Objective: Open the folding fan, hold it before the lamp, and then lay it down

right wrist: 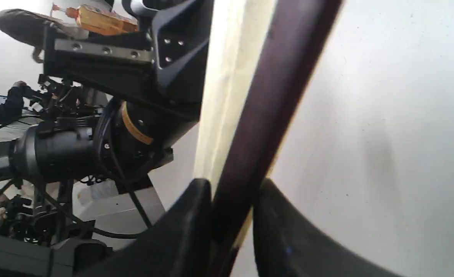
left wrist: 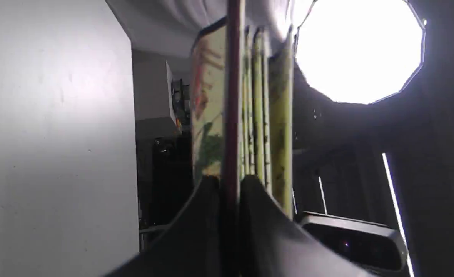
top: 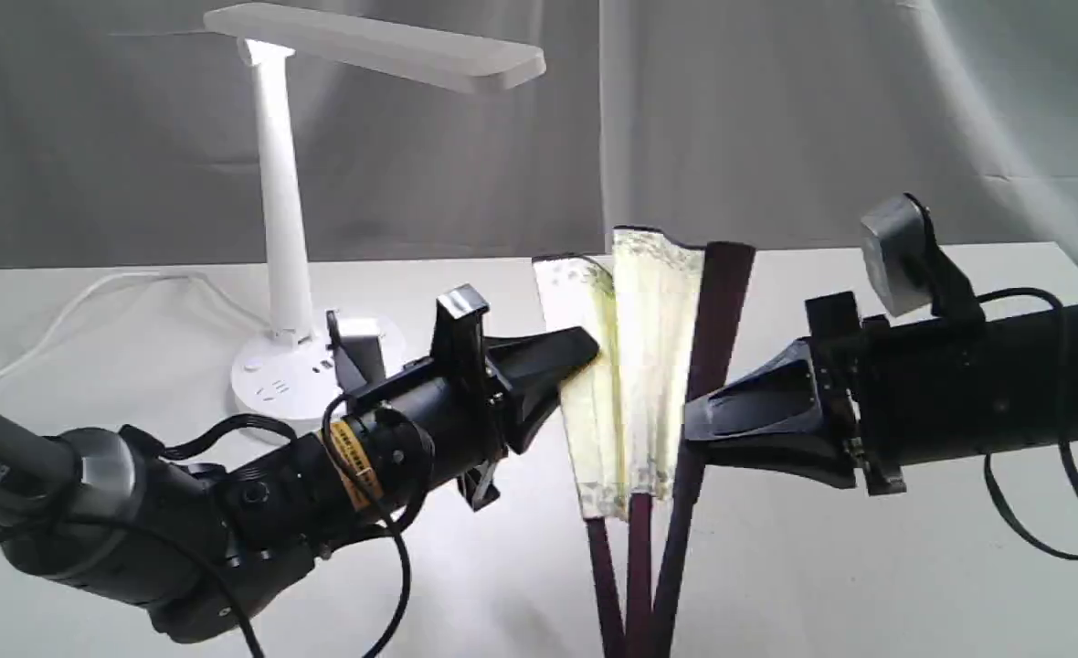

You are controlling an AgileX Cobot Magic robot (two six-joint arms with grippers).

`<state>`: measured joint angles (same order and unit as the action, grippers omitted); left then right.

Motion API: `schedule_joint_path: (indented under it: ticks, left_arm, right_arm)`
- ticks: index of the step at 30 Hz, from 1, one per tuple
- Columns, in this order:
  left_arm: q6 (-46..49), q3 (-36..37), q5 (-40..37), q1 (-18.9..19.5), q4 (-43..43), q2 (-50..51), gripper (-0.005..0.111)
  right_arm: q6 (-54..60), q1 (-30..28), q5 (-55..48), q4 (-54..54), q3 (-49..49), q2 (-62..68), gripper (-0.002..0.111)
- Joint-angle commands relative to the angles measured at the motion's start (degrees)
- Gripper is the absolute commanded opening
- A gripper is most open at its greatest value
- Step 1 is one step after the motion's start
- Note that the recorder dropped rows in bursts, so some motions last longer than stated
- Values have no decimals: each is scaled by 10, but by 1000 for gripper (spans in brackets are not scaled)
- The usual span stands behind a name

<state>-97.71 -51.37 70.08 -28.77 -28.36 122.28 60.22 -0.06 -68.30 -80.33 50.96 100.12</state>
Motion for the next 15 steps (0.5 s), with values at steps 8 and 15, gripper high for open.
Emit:
schedule_joint_path:
  ticks: [8, 15]
  left_arm:
    - [-27, -3, -1, 1, 15, -2, 0]
    - [-27, -3, -1, 1, 12, -2, 0]
  right_arm:
    - [-5, 2, 30, -47, -2, -4, 47]
    - [-5, 2, 80, -73, -2, -4, 48]
